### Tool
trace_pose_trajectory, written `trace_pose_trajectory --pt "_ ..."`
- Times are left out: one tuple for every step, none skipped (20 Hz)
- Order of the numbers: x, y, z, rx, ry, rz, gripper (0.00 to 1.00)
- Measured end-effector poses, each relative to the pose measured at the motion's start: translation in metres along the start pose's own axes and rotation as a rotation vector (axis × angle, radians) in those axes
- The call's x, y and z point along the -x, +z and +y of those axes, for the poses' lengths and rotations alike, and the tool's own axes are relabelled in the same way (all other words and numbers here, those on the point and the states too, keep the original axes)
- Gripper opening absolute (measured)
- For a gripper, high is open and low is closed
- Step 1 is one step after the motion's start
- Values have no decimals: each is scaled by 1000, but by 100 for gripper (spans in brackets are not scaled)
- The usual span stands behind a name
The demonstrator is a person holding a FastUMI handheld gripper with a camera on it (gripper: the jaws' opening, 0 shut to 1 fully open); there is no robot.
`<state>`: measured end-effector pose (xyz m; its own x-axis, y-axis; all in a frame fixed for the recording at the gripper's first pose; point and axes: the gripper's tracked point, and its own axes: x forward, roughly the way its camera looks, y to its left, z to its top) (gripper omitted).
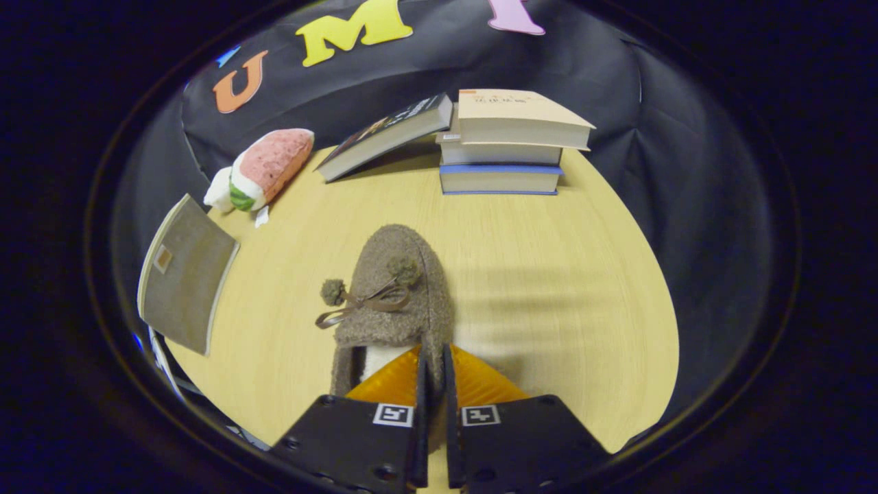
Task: Open the storage box then place both shoes into the box .Put the left shoe in first, then the right shoe, with the right side of both shoes facing outward in a uniform manner.
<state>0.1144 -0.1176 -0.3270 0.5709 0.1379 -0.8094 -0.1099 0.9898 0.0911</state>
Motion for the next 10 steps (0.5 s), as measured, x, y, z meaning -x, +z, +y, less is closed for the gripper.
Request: trace_pose_trajectory --pt "0 0 4 -9 1 10 0" --pt "0 1 3 -27 4 11 0" --pt "1 0 4 -54 11 24 0" --pt "2 0 5 -88 21 29 0" --pt "2 -1 6 -120 31 38 0" --pt "4 -3 8 -146 38 48 0" --pt "8 -4 12 -169 46 52 0" --pt "11 -5 15 -183 48 53 0" --pt "16 -5 17 -190 47 46 0" --pt "22 -4 21 -197 44 40 0"
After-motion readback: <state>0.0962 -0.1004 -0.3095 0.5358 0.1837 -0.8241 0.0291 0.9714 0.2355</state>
